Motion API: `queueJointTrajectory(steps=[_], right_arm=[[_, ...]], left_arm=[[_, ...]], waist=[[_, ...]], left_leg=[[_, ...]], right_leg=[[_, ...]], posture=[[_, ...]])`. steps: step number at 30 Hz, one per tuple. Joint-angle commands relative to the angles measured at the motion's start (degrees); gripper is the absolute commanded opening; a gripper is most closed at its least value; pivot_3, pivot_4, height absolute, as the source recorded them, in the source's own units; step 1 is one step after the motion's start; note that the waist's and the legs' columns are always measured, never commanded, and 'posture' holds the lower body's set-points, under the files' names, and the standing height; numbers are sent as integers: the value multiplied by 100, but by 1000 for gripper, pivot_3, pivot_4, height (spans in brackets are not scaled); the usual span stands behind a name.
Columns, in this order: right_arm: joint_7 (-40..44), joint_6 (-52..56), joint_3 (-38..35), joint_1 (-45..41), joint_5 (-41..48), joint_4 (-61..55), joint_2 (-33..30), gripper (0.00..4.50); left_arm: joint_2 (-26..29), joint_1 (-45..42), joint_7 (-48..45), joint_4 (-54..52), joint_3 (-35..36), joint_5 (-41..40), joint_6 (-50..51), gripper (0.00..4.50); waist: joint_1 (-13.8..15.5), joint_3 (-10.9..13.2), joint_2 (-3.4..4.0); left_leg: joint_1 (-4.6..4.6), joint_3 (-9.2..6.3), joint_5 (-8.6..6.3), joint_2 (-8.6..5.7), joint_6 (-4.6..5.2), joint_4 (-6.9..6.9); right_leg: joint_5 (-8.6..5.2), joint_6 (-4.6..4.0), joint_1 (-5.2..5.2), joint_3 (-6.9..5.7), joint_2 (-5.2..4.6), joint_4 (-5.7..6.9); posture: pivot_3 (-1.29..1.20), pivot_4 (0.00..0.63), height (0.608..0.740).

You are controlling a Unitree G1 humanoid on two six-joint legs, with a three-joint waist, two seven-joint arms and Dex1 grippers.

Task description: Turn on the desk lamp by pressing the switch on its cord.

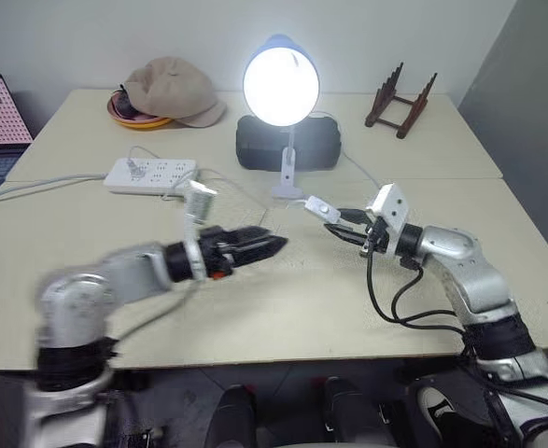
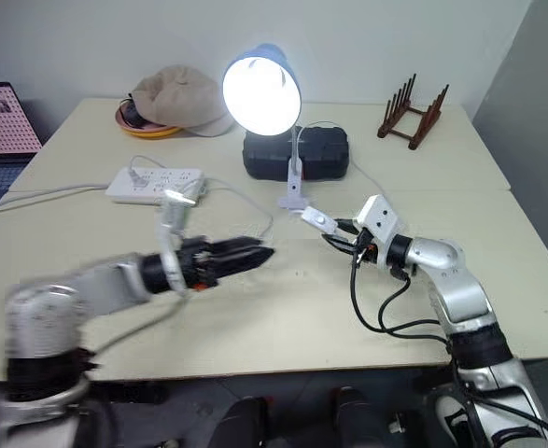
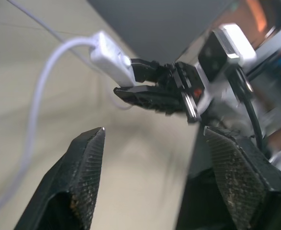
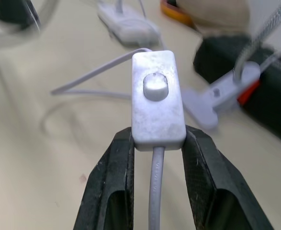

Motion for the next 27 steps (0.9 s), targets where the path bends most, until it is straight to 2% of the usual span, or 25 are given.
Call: queueJointTrajectory(steps=[1,3,8,10,12,22,27], right_arm=[[286,-44,217,-461,-194,790,134,1030],[364,9,342,-659,-330,1318,206,1030],[626,-177,413,-895,-467,1940,317,1030],[727,-120,336,-904,-421,1899,285,1730],[887,-10,263,-859,-341,1710,174,1988],[1556,1248,-416,-446,478,-207,-900,4334],[1938,2218,-936,-245,1238,-1174,-1645,4423]], left_arm=[[912,100,-1122,-433,-412,1079,-981,4468],[1438,230,-1659,-450,-692,1857,-1687,4468],[1571,163,-2133,-190,-940,2280,-2185,4468],[1565,153,-2224,-120,-969,2389,-2261,4500],[1571,155,-2309,-45,-979,2470,-2319,4500],[1758,-67,-2783,782,-839,2638,-2290,4500],[2039,-373,-3258,1456,-851,2880,-2467,4500]], waist=[[18,2,2],[10,5,2],[44,9,7],[31,9,7],[25,9,7],[42,11,9],[29,11,10]], left_leg=[[-3,1,0,-2,-1,-3],[-11,4,-1,-3,-2,-9],[-21,9,-3,1,-6,-33],[-23,11,-3,2,-5,-48],[-23,11,-3,4,-5,-59],[-47,11,-3,3,-5,-71],[-44,10,-2,5,-4,-69]], right_leg=[[-2,-2,1,-1,-1,-7],[-3,-1,-1,0,-4,-18],[-4,-4,-20,-3,-4,-29],[-5,-4,-27,-2,-3,-30],[7,18,-32,-2,-1,-30],[-3,27,-75,-3,0,3],[-5,23,-77,-3,2,10]], posture=[[0,150,740],[0,150,740],[0,150,740],[0,150,740],[0,150,740],[0,150,740],[0,150,740]])
